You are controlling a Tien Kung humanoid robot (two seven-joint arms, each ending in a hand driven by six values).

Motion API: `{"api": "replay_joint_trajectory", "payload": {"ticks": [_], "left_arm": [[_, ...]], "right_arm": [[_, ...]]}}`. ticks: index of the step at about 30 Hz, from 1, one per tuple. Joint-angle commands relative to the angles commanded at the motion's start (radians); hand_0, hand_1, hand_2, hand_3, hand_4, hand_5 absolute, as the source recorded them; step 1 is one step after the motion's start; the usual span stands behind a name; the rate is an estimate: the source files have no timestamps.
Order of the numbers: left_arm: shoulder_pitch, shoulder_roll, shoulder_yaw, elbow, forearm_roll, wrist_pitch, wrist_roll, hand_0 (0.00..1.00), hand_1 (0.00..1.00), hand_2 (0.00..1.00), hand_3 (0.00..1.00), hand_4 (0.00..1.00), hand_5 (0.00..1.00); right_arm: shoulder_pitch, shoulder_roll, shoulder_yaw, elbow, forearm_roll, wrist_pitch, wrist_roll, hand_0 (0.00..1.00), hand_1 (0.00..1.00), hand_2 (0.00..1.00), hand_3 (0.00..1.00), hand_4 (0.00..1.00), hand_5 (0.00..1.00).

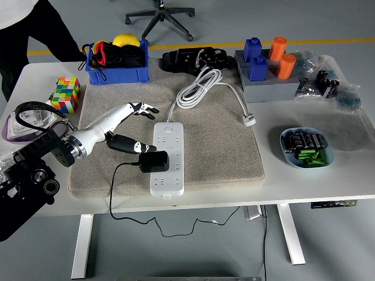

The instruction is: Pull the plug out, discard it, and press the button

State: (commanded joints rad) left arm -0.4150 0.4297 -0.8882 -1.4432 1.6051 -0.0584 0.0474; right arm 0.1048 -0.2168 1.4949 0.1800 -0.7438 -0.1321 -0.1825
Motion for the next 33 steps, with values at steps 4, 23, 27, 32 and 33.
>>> {"api": "replay_joint_trajectory", "payload": {"ticks": [4, 23, 27, 32, 33], "left_arm": [[-0.012, 0.001, 0.03, 0.005, 0.001, -0.005, 0.005, 0.834, 0.826, 0.733, 0.79, 0.998, 0.113], [-0.027, -0.017, 0.138, 0.072, 0.019, 0.008, 0.025, 0.805, 0.735, 0.664, 0.768, 0.991, 0.028], [-0.034, -0.021, 0.151, 0.082, 0.012, 0.013, 0.025, 0.805, 0.735, 0.664, 0.768, 0.991, 0.028], [-0.04, -0.026, 0.166, 0.09, 0.011, 0.02, 0.034, 0.756, 0.653, 0.621, 0.747, 0.951, 0.002], [-0.041, -0.028, 0.167, 0.092, 0.014, 0.021, 0.037, 0.756, 0.653, 0.621, 0.747, 0.951, 0.002]], "right_arm": [[0.0, 0.0, 0.001, 0.0, 0.001, 0.0, 0.0, 0.74, 0.659, 0.643, 0.615, 0.662, 0.482], [-0.003, 0.005, 0.007, 0.0, -0.002, 0.001, 0.003, 0.74, 0.659, 0.642, 0.615, 0.661, 0.482], [-0.004, 0.005, 0.011, 0.0, -0.004, 0.001, 0.0, 0.74, 0.659, 0.642, 0.615, 0.661, 0.482], [-0.003, 0.005, 0.012, 0.0, -0.002, 0.0, 0.001, 0.74, 0.659, 0.643, 0.615, 0.661, 0.481], [-0.003, 0.005, 0.011, 0.0, -0.002, 0.0, 0.001, 0.74, 0.659, 0.643, 0.615, 0.661, 0.481]]}}
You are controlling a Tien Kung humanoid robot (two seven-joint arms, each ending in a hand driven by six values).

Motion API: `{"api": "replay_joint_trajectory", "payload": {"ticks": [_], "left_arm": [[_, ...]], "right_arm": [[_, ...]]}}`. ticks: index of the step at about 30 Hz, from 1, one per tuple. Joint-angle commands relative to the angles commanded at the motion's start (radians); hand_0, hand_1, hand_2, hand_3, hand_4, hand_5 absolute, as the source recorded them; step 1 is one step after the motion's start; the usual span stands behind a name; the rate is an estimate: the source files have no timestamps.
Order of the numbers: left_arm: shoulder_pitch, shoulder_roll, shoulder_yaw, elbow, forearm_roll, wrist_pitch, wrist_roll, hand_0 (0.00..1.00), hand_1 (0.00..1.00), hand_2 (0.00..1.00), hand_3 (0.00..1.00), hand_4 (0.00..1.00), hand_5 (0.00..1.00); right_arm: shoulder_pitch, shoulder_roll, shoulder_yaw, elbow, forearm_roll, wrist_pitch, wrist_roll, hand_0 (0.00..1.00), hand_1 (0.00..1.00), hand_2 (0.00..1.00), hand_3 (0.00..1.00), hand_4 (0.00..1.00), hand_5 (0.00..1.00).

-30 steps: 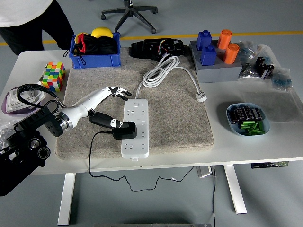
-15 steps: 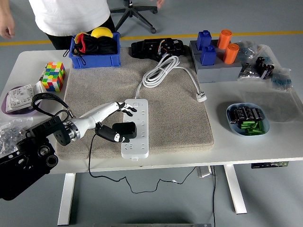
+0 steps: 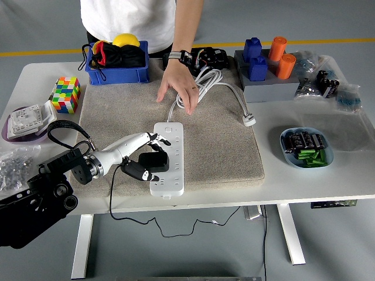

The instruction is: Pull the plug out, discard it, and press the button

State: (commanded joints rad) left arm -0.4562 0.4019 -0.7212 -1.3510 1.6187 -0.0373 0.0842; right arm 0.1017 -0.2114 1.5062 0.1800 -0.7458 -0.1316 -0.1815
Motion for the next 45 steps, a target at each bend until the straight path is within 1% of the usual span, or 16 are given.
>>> {"api": "replay_joint_trajectory", "payload": {"ticks": [1, 6, 7, 12, 13, 18, 19, 24, 25, 30, 31, 40, 43, 45], "left_arm": [[-0.001, -0.001, 0.001, 0.002, 0.002, 0.002, 0.001, 0.669, 0.551, 0.547, 0.66, 0.856, 0.002], [-0.005, -0.005, 0.008, 0.012, -0.003, 0.018, -0.002, 0.669, 0.551, 0.547, 0.66, 0.856, 0.002], [-0.005, -0.005, 0.01, 0.013, -0.004, 0.021, -0.002, 0.57, 0.464, 0.513, 0.623, 0.788, 0.002], [-0.007, -0.009, 0.018, 0.019, -0.01, 0.034, -0.002, 0.57, 0.464, 0.513, 0.623, 0.788, 0.002], [-0.007, -0.011, 0.019, 0.02, -0.01, 0.035, 0.0, 0.51, 0.405, 0.463, 0.594, 0.733, 0.002], [-0.012, -0.013, 0.021, 0.025, -0.022, 0.024, 0.016, 0.51, 0.405, 0.463, 0.594, 0.733, 0.002], [-0.013, -0.013, 0.02, 0.026, -0.024, 0.024, 0.017, 0.529, 0.343, 0.41, 0.575, 0.66, 0.002], [-0.013, -0.015, 0.018, 0.028, -0.034, 0.035, 0.004, 0.529, 0.343, 0.41, 0.575, 0.66, 0.002], [-0.013, -0.016, 0.016, 0.028, -0.036, 0.039, -0.001, 0.503, 0.317, 0.39, 0.566, 0.667, 0.002], [-0.012, -0.015, 0.0, 0.02, -0.037, 0.048, -0.017, 0.503, 0.317, 0.39, 0.566, 0.667, 0.002], [-0.012, -0.015, -0.003, 0.018, -0.037, 0.049, -0.019, 0.507, 0.313, 0.382, 0.564, 0.645, 0.002], [-0.016, -0.012, -0.045, -0.012, -0.056, 0.048, -0.029, 0.502, 0.31, 0.381, 0.563, 0.633, 0.002], [-0.024, -0.016, -0.073, 0.003, -0.048, 0.052, -0.033, 0.501, 0.308, 0.378, 0.563, 0.636, 0.002], [-0.034, -0.023, -0.102, 0.035, -0.031, 0.061, -0.042, 0.501, 0.308, 0.378, 0.563, 0.636, 0.002]], "right_arm": [[0.0, 0.0, -0.001, 0.0, 0.0, 0.0, 0.0, 0.74, 0.659, 0.643, 0.615, 0.661, 0.481], [0.0, 0.001, -0.003, 0.0, 0.001, 0.001, 0.001, 0.74, 0.659, 0.643, 0.615, 0.661, 0.481], [0.0, 0.001, -0.003, 0.0, 0.001, 0.001, 0.001, 0.74, 0.659, 0.643, 0.615, 0.661, 0.481], [-0.002, 0.0, -0.002, 0.0, 0.0, 0.0, -0.001, 0.74, 0.659, 0.643, 0.615, 0.661, 0.481], [-0.001, 0.0, -0.002, 0.0, 0.0, 0.0, -0.001, 0.74, 0.659, 0.642, 0.615, 0.661, 0.481], [-0.001, 0.0, -0.002, 0.0, 0.001, 0.001, 0.0, 0.74, 0.659, 0.642, 0.615, 0.661, 0.481], [0.0, 0.0, -0.001, 0.0, 0.0, 0.0, -0.001, 0.74, 0.659, 0.642, 0.615, 0.661, 0.482], [-0.001, -0.001, 0.0, 0.0, 0.0, 0.0, -0.001, 0.74, 0.659, 0.642, 0.615, 0.661, 0.482], [-0.001, -0.001, 0.0, 0.0, 0.0, 0.0, -0.001, 0.74, 0.659, 0.642, 0.615, 0.661, 0.482], [0.0, 0.0, -0.002, 0.0, 0.002, 0.0, 0.0, 0.74, 0.659, 0.642, 0.615, 0.661, 0.482], [-0.001, 0.001, -0.002, 0.0, 0.002, 0.0, 0.0, 0.74, 0.659, 0.642, 0.615, 0.661, 0.482], [0.0, 0.0, -0.003, 0.0, 0.003, 0.0, 0.0, 0.74, 0.659, 0.643, 0.615, 0.662, 0.482], [0.0, 0.001, -0.003, 0.0, 0.003, -0.001, 0.0, 0.74, 0.659, 0.642, 0.615, 0.662, 0.482], [0.0, 0.001, -0.004, 0.0, 0.004, 0.0, 0.0, 0.74, 0.659, 0.642, 0.615, 0.662, 0.482]]}}
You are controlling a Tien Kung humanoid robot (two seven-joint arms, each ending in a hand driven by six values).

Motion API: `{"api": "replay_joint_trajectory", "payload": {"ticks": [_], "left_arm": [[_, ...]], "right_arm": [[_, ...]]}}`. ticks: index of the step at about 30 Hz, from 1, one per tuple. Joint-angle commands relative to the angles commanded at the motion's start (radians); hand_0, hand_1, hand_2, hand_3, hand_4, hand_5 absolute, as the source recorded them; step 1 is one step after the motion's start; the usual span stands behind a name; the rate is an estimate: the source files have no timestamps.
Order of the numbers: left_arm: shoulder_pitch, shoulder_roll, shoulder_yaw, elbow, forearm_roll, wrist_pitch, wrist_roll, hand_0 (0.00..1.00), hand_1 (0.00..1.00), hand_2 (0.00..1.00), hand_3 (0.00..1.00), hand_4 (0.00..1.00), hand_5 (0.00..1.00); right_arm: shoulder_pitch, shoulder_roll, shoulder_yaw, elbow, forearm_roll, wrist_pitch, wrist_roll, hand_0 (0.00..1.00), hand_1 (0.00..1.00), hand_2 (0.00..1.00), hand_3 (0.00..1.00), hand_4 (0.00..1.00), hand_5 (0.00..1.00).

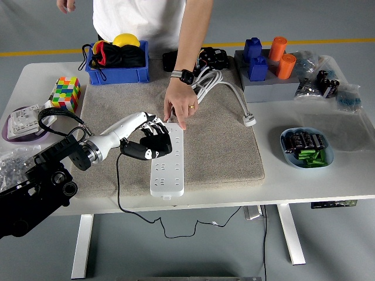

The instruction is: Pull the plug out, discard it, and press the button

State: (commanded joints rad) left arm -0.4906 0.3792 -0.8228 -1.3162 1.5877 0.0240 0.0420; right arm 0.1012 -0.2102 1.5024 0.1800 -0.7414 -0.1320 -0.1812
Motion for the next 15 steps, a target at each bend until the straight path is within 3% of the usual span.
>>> {"api": "replay_joint_trajectory", "payload": {"ticks": [9, 10, 15], "left_arm": [[-0.044, -0.024, -0.052, 0.147, 0.014, 0.012, -0.021, 0.528, 0.314, 0.379, 0.567, 0.669, 0.002], [-0.048, -0.026, -0.051, 0.165, 0.013, 0.009, -0.018, 0.626, 0.435, 0.472, 0.596, 0.674, 0.002], [-0.062, -0.035, -0.04, 0.243, -0.007, 0.0, -0.014, 0.626, 0.435, 0.472, 0.596, 0.674, 0.002]], "right_arm": [[0.0, 0.001, -0.001, 0.0, 0.0, -0.001, 0.0, 0.74, 0.659, 0.642, 0.615, 0.662, 0.482], [0.0, 0.001, -0.001, 0.0, 0.0, -0.002, 0.0, 0.74, 0.659, 0.643, 0.615, 0.662, 0.482], [-0.001, 0.0, -0.001, 0.0, -0.001, -0.002, -0.001, 0.74, 0.659, 0.643, 0.615, 0.662, 0.482]]}}
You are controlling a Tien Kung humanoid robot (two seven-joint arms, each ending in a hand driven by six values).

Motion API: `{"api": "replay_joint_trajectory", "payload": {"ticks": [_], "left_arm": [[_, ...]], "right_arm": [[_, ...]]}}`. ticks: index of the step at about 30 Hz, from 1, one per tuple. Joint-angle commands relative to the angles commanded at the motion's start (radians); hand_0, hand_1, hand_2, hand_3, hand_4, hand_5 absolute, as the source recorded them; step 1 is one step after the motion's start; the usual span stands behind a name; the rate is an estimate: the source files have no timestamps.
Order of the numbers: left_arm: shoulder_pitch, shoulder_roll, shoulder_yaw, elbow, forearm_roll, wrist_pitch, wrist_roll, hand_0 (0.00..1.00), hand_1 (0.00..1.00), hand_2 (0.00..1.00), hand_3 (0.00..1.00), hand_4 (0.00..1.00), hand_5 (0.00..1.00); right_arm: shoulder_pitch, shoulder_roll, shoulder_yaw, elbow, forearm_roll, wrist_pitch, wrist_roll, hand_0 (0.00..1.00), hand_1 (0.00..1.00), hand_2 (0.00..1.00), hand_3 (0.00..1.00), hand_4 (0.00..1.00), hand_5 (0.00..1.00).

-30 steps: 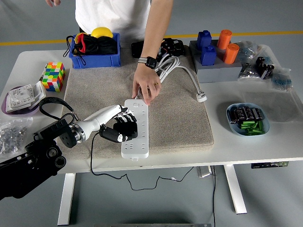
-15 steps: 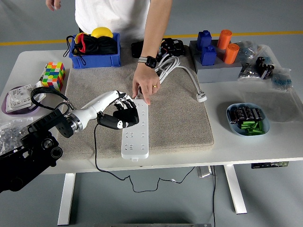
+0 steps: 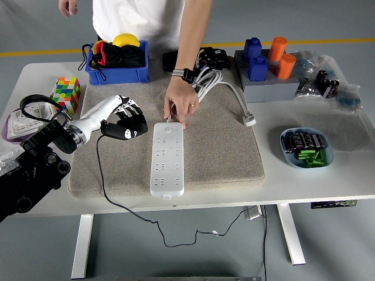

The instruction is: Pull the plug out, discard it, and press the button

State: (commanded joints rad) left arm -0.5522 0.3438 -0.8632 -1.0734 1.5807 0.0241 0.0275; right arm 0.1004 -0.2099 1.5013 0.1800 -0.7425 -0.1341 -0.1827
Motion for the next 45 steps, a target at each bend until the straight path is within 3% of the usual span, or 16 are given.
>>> {"api": "replay_joint_trajectory", "payload": {"ticks": [1, 6, 7, 12, 13, 15, 18, 19, 24, 25, 30, 36, 37, 42, 43, 45], "left_arm": [[-0.002, -0.001, 0.003, 0.011, -0.004, 0.0, -0.001, 0.649, 0.513, 0.525, 0.604, 0.688, 0.002], [-0.009, -0.01, 0.017, 0.069, -0.026, 0.005, -0.008, 0.649, 0.513, 0.525, 0.604, 0.688, 0.002], [-0.009, -0.012, 0.019, 0.079, -0.031, 0.006, -0.009, 0.688, 0.588, 0.571, 0.63, 0.749, 0.002], [-0.014, -0.016, 0.036, 0.114, -0.049, 0.01, -0.014, 0.688, 0.588, 0.571, 0.63, 0.749, 0.002], [-0.015, -0.016, 0.039, 0.118, -0.054, 0.013, -0.016, 0.725, 0.671, 0.609, 0.678, 0.793, 0.002], [-0.016, -0.017, 0.042, 0.128, -0.06, 0.017, -0.018, 0.725, 0.671, 0.609, 0.678, 0.793, 0.002], [-0.016, -0.017, 0.045, 0.131, -0.062, 0.019, -0.021, 0.725, 0.671, 0.609, 0.678, 0.793, 0.002], [-0.016, -0.017, 0.045, 0.131, -0.06, 0.019, -0.021, 0.756, 0.783, 0.729, 0.788, 0.812, 0.002], [-0.015, -0.015, 0.045, 0.123, -0.067, 0.028, -0.026, 0.756, 0.783, 0.729, 0.788, 0.812, 0.002], [-0.015, -0.015, 0.044, 0.122, -0.067, 0.029, -0.026, 0.822, 0.896, 0.874, 0.858, 0.848, 0.002], [-0.016, -0.014, 0.041, 0.114, -0.059, 0.03, -0.026, 0.822, 0.896, 0.874, 0.858, 0.848, 0.002], [-0.017, -0.009, 0.028, 0.043, -0.043, 0.037, -0.025, 0.821, 0.875, 0.863, 0.852, 0.856, 0.002], [-0.018, -0.008, 0.028, 0.029, -0.044, 0.038, -0.026, 0.748, 0.694, 0.686, 0.805, 0.861, 0.002], [-0.028, -0.007, 0.046, -0.059, -0.061, 0.038, -0.024, 0.748, 0.694, 0.686, 0.805, 0.861, 0.002], [-0.032, -0.009, 0.052, -0.074, -0.064, 0.031, -0.018, 0.375, 0.419, 0.471, 0.749, 0.653, 0.002], [-0.043, -0.014, 0.063, -0.084, -0.086, 0.02, -0.007, 0.375, 0.419, 0.471, 0.749, 0.653, 0.002]], "right_arm": [[0.0, 0.0, 0.0, 0.0, 0.0, 0.0, 0.0, 0.74, 0.659, 0.643, 0.615, 0.662, 0.483], [0.003, -0.002, -0.003, 0.0, 0.0, -0.001, 0.0, 0.74, 0.659, 0.643, 0.615, 0.662, 0.483], [0.004, -0.002, -0.004, 0.0, 0.001, -0.002, 0.0, 0.74, 0.659, 0.643, 0.615, 0.662, 0.482], [0.005, -0.005, -0.007, 0.0, 0.001, -0.003, -0.001, 0.74, 0.659, 0.643, 0.615, 0.662, 0.482], [0.005, -0.006, -0.007, 0.0, 0.001, -0.003, -0.001, 0.74, 0.659, 0.643, 0.615, 0.662, 0.482], [0.004, -0.005, -0.008, 0.0, 0.0, -0.002, -0.002, 0.74, 0.659, 0.643, 0.615, 0.662, 0.482], [0.004, -0.005, -0.009, 0.0, 0.0, -0.001, -0.002, 0.74, 0.659, 0.643, 0.615, 0.662, 0.482], [0.003, -0.005, -0.009, 0.0, 0.0, -0.001, -0.002, 0.74, 0.659, 0.643, 0.615, 0.662, 0.482], [0.003, -0.005, -0.012, 0.0, 0.0, 0.0, -0.002, 0.74, 0.659, 0.643, 0.615, 0.662, 0.482], [0.004, -0.006, -0.014, 0.0, 0.0, 0.001, -0.002, 0.74, 0.659, 0.643, 0.615, 0.662, 0.482], [0.004, -0.005, -0.013, 0.0, 0.001, 0.0, -0.002, 0.74, 0.659, 0.643, 0.615, 0.662, 0.482], [0.0, -0.005, -0.006, 0.0, -0.002, -0.001, -0.004, 0.74, 0.659, 0.643, 0.615, 0.662, 0.482], [0.0, -0.005, -0.007, 0.0, -0.001, 0.0, -0.003, 0.74, 0.659, 0.643, 0.615, 0.662, 0.482], [0.0, -0.003, -0.008, 0.0, 0.002, 0.0, 0.0, 0.74, 0.659, 0.643, 0.615, 0.662, 0.482], [0.0, -0.002, -0.009, 0.0, 0.003, 0.0, 0.0, 0.74, 0.659, 0.643, 0.614, 0.662, 0.482], [0.0, -0.001, -0.008, 0.0, 0.003, 0.0, 0.001, 0.74, 0.659, 0.643, 0.614, 0.662, 0.482]]}}
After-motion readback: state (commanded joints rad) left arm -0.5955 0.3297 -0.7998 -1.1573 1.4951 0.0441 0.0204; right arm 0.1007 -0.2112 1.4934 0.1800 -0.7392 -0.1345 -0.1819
